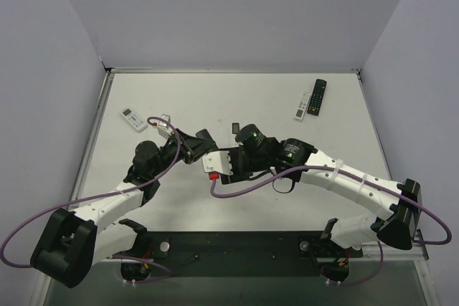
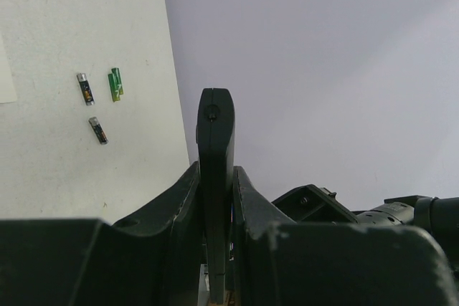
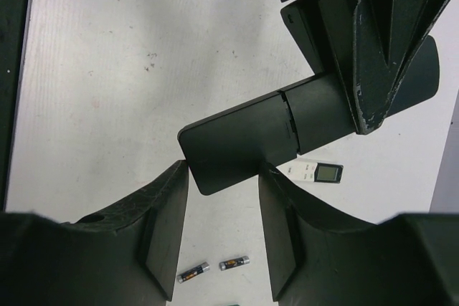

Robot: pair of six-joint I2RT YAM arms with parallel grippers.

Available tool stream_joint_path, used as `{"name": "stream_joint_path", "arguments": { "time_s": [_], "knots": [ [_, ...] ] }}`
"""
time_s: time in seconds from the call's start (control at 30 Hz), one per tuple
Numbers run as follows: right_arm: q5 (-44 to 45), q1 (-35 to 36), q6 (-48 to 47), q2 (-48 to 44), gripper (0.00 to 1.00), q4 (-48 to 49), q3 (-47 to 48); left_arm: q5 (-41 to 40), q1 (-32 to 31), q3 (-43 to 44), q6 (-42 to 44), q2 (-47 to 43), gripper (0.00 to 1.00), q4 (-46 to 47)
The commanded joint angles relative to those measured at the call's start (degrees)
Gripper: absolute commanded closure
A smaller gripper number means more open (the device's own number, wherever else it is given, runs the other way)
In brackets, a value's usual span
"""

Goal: Load the batteries into the remote control
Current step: Load the battery cover into the remote control.

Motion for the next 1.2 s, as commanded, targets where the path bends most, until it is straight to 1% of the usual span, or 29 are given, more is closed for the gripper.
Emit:
{"name": "stream_joint_path", "arguments": {
  "time_s": [0.0,0.3,0.53,0.7,0.73,0.8,0.83,0.9,0.93,0.97,1.0,1.03,1.07,1.1,1.13,1.17],
  "knots": [
    [1.5,1.0,-0.2,1.9,0.62,3.3,-2.7,1.0,0.1,3.2,-3.3,-1.3,1.00,5.5],
    [2.0,1.0,1.5,5.0,0.71,9.0,-3.1,1.4,-1.0,4.1,-3.8,-1.2,1.00,6.0],
    [1.3,-0.5,2.2,10.3,0.72,10.7,-0.2,2.2,-1.7,4.8,-3.5,-1.4,1.00,7.0],
    [-1.3,-1.1,3.3,11.5,0.71,10.6,0.7,2.2,-1.2,4.4,-2.1,-2.1,1.00,7.2],
    [-2.7,-1.1,4.1,10.9,0.71,10.1,0.9,2.3,-0.8,4.4,-1.5,-2.3,1.00,5.7],
    [-3.5,-1.1,5.6,10.2,0.66,9.0,1.4,2.6,0.5,4.5,1.4,-2.8,1.00,3.7],
    [-3.6,-1.2,7.3,9.2,0.64,8.7,1.3,2.6,1.2,4.5,2.4,-3.4,1.00,0.3],
    [-3.1,-1.5,9.9,7.9,0.54,8.3,0.8,2.7,2.9,4.7,6.3,-3.5,1.00,-2.6],
    [-2.7,-2.3,11.4,6.6,0.49,8.3,0.6,2.8,3.4,5.1,7.9,-3.7,1.00,-6.7],
    [-2.4,-2.9,15.2,5.9,0.41,8.3,0.4,2.7,3.7,6.2,9.6,-3.9,1.00,-9.6],
    [-1.9,-3.6,17.0,5.1,0.37,8.4,-0.3,2.7,4.4,7.0,13.8,-3.8,1.00,-12.6],
    [-1.5,-5.2,19.4,3.4,0.33,8.5,-0.8,2.4,4.5,7.9,16.1,-3.6,1.00,-18.9],
    [-0.1,-6.1,24.2,2.6,0.29,8.5,-1.0,1.3,4.7,10.4,18.8,-3.5,1.00,-22.7],
    [0.5,-7.2,27.3,1.8,0.27,8.5,-1.4,0.5,4.8,11.7,24.2,-3.5,1.00,-26.4],
    [1.0,-8.5,30.0,0.1,0.25,8.5,-2.4,-0.6,4.9,13.5,27.2,-3.0,1.00,-34.2],
    [1.6,-11.2,35.6,-0.7,0.24,8.5,-2.9,-3.6,5.0,15.2,30.2,-2.7,1.00,-38.6]
  ]
}}
